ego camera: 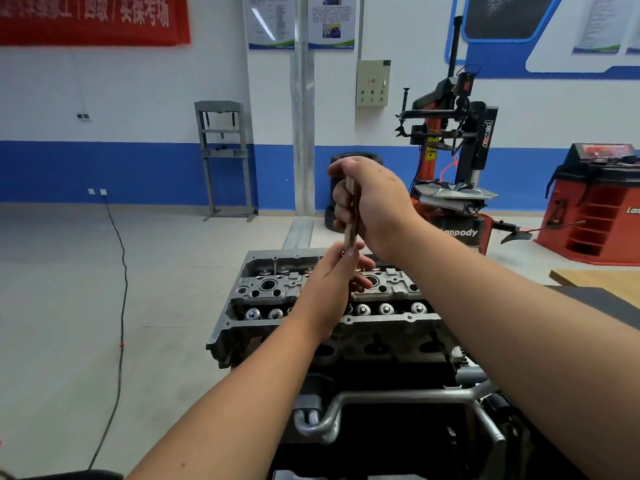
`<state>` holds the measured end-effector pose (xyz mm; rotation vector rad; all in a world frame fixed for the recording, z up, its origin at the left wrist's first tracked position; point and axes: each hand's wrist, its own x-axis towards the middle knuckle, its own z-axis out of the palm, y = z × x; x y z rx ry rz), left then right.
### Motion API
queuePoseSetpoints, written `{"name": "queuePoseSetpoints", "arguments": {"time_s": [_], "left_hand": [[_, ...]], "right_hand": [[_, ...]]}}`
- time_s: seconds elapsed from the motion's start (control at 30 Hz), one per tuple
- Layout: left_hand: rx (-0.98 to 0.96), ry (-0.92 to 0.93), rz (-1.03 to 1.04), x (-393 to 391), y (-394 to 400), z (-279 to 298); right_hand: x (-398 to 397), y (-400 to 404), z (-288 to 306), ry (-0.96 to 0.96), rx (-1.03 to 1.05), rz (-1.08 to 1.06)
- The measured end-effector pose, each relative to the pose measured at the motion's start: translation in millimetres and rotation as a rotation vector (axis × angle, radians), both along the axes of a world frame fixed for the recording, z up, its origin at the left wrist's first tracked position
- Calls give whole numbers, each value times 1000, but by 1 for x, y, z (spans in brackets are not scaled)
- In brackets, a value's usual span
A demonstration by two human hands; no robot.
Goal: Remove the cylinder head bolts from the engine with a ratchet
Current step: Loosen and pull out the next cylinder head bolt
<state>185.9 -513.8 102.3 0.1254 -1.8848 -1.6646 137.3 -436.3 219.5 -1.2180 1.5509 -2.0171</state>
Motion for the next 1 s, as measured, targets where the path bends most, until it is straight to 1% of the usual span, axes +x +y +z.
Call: {"name": "queuePoseSetpoints", "arguments": {"time_s": [0.07, 0.13, 0.2, 0.27, 0.3, 0.37, 0.47, 0.57, 0.6, 0.63, 0.7, 0.77, 0.87, 0.93, 1.0], "left_hand": [[14, 32, 18, 1, 1, 0], [-33, 49, 81, 2, 2, -1], [-39, 64, 149, 1, 3, -1], [-6, 74, 202, 2, 3, 0], [13, 78, 210, 2, 2, 1], [35, 73, 183, 3, 3, 2], [-7, 42, 81, 4, 3, 2], [29, 76, 42, 5, 3, -1], [33, 88, 55, 5, 3, -1], [22, 93, 77, 5, 3, -1], [-11, 104, 122, 4, 2, -2], [-36, 113, 150, 3, 1, -3], [-2, 111, 187, 4, 0, -2], [54, 105, 202, 5, 0, 0], [69, 106, 173, 5, 1, 1]], "right_hand": [[0, -3, 3, 17, 43, -41], [0, -5, 5, 24, 59, -146], [2, -5, 3, -72, 55, -202], [5, -6, -1, -201, 47, -176], [7, -7, -4, -230, 34, -151], [11, -11, -10, -190, -11, -120], [12, -15, -12, -142, -46, -49], [7, -11, -4, -195, 44, 44], [6, -9, 0, -206, 89, 40], [5, -8, 4, -213, 135, 5], [6, -8, 10, -188, 205, -138], [10, -11, 11, -169, 183, -250], [14, -17, 8, -217, 51, -266], [16, -21, 3, -166, 31, -281], [17, -21, 0, -115, 40, -284]]}}
